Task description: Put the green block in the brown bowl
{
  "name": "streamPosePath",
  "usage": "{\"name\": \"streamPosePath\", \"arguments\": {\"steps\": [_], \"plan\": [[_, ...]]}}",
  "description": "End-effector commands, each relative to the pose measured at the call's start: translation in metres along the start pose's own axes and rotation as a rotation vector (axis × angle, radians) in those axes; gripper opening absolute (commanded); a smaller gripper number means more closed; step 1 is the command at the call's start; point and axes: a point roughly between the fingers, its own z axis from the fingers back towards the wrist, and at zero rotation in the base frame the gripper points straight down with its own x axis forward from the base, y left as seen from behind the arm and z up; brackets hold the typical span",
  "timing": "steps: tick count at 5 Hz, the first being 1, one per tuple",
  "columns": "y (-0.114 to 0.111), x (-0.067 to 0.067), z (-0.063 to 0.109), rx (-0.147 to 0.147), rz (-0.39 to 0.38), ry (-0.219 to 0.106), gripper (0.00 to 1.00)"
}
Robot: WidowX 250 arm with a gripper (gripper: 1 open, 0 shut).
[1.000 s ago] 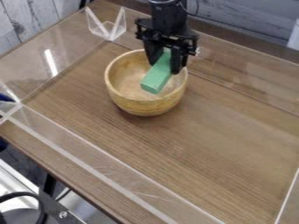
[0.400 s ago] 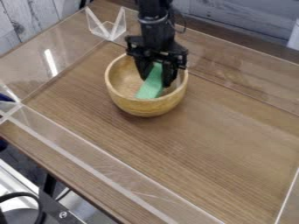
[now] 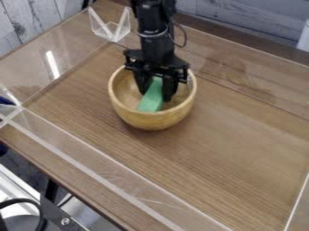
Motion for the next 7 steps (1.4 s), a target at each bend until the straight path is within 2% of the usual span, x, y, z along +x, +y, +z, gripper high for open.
{"name": "streamPosePath", "arguments": {"steps": [1, 2, 3, 5, 6, 7], "plan": [[-0.001, 0.0, 0.037, 0.011, 0.032, -0.091, 0.0], [-0.011, -0.011, 0.056, 0.02, 0.038, -0.13, 0.0], [-0.021, -0.019, 0.058, 0.032, 0.037, -0.136, 0.0], [-0.022, 0.002, 0.068, 0.049, 0.023, -0.101, 0.0], [-0.014, 0.001, 0.061, 0.062, 0.015, -0.068, 0.0], [-0.016, 0.003, 0.053, 0.073, -0.025, -0.072, 0.0]]}}
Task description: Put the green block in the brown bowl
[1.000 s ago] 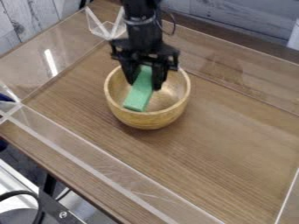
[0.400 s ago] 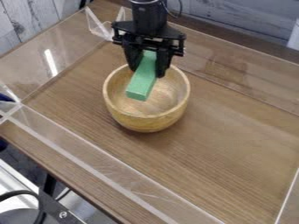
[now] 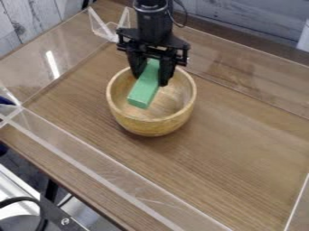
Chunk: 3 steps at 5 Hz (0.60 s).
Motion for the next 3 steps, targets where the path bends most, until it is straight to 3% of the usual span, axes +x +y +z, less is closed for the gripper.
{"name": "streamPosePath", "arguments": {"steps": [1, 2, 3], "plan": [[-0.0039, 0.0121, 0.0073, 0.016, -0.044, -0.063, 0.0], [-0.0074, 0.0135, 0.0021, 0.024, -0.081, -0.071, 0.0], [-0.0067, 0.0133, -0.0021, 0.057, -0.082, -0.067, 0.0]]}}
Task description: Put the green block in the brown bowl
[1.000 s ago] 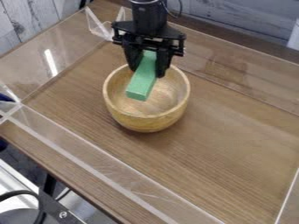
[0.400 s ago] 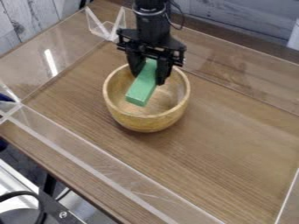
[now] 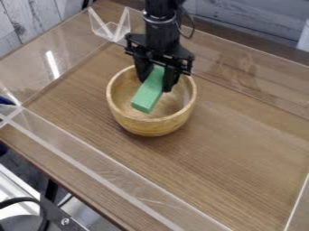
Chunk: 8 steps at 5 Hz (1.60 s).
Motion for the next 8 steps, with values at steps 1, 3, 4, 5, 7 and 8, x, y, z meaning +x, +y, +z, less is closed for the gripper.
{"name": "streamPosePath", "arguments": {"steps": [1, 3, 4, 5, 7, 8], "plan": [[0.001, 0.008, 0.007, 0.04, -0.004, -0.042, 0.0], [0.006, 0.006, -0.001, -0.049, 0.038, 0.027, 0.0], [0.012, -0.001, -0.004, -0.064, 0.035, 0.001, 0.0], [0.023, -0.013, -0.012, -0.08, 0.032, -0.022, 0.0], [0.035, 0.007, -0.02, -0.087, -0.001, -0.06, 0.0], [0.037, 0.005, -0.006, -0.058, -0.007, -0.054, 1.0]]}}
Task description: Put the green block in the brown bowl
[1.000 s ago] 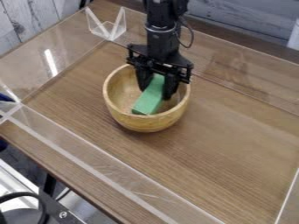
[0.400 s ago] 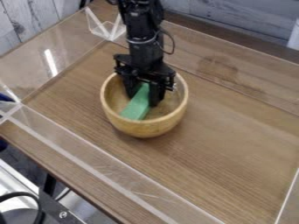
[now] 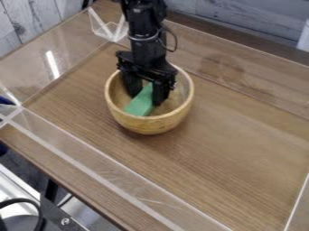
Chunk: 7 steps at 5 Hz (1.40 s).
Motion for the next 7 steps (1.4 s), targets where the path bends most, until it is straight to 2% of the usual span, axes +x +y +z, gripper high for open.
{"name": "streamPosePath", "arguments": {"steps": [1, 2, 3, 4, 6, 7], "plan": [[0.003, 0.011, 0.047, 0.05, -0.007, -0.095, 1.0], [-0.005, 0.006, 0.079, 0.058, 0.016, -0.086, 0.0], [-0.01, 0.0, 0.094, 0.059, 0.039, -0.059, 1.0], [-0.014, 0.0, 0.088, 0.035, 0.069, -0.071, 0.0], [-0.022, 0.001, 0.072, -0.005, 0.135, -0.087, 0.0], [-0.023, 0.002, 0.068, -0.01, 0.135, -0.066, 0.0]]}}
